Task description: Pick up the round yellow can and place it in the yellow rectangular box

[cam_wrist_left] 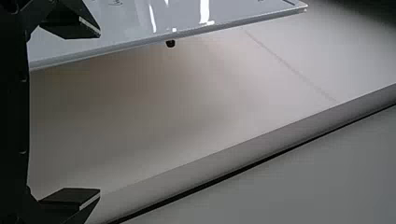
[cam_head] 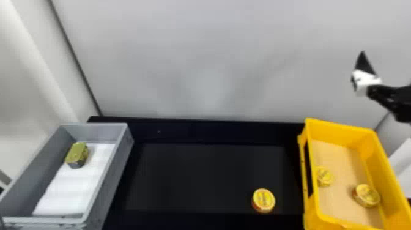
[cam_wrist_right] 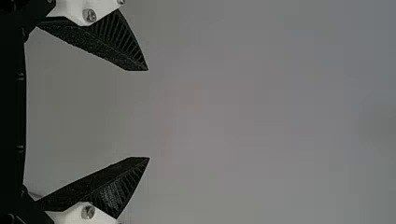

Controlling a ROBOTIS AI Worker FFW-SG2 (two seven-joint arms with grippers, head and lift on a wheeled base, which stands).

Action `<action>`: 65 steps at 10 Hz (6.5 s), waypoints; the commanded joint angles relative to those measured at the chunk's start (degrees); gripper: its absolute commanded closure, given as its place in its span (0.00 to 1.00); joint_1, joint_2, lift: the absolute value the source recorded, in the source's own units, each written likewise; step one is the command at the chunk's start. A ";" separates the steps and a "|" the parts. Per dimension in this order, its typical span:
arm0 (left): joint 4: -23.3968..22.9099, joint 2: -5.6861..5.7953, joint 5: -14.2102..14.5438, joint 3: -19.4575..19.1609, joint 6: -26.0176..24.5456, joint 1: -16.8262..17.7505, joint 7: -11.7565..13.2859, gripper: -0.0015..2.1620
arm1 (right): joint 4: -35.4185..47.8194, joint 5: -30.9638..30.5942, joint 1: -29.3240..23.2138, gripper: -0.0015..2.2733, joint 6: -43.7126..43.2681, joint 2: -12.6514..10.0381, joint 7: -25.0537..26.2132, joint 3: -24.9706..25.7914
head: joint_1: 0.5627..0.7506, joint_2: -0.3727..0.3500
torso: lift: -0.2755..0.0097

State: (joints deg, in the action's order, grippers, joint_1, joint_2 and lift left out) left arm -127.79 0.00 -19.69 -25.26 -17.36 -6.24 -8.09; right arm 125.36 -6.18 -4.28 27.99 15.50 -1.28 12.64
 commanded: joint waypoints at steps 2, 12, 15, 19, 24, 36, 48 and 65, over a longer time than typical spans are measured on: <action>0.08 -0.15 0.00 0.03 -0.05 -0.09 0.00 0.04 | -1.17 -0.41 -0.03 0.05 -0.02 -0.03 -0.56 -2.53 | 0.70 0.53 | 0.77; 0.35 -0.15 -0.08 0.29 0.04 -0.09 0.00 0.04 | -3.37 -3.76 -2.67 0.04 3.32 0.06 -5.66 -6.04 | 0.70 0.53 | 0.77; 0.43 -0.15 0.00 0.38 0.04 -0.09 0.00 0.04 | -5.74 -6.31 -4.61 0.04 4.90 0.06 -9.00 -11.05 | 0.70 0.53 | 0.77; 0.70 -0.15 0.00 0.64 -0.05 0.00 0.00 0.04 | -11.81 -6.39 -5.93 0.06 -2.49 -0.30 -16.74 -15.98 | 0.70 0.53 | 0.77; 0.61 -0.15 0.00 0.55 0.04 0.09 0.00 0.04 | -14.27 -10.00 -8.30 0.07 -1.43 -0.21 -16.65 -20.81 | 0.70 0.53 | 0.77; 0.52 -0.15 -0.52 0.64 -0.05 0.53 0.35 0.04 | -29.12 -0.68 -1.62 0.07 5.08 -2.40 5.24 -36.38 | 0.70 0.53 | 0.77; 0.70 -0.15 -2.98 -0.59 0.57 1.93 2.64 0.04 | -23.23 -0.94 -5.84 0.08 9.38 0.41 11.66 -35.85 | 0.70 0.53 | 0.77; 0.70 -0.15 -3.16 -1.73 1.62 2.02 3.16 0.04 | -16.20 35.89 -10.41 0.10 7.71 7.44 37.94 -36.55 | 0.70 0.53 | 0.77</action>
State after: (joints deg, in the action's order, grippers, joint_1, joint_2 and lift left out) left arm -127.06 0.00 -22.87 -26.87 -15.77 -4.22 -4.93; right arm 108.51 27.96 -14.56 35.30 22.77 35.18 -23.83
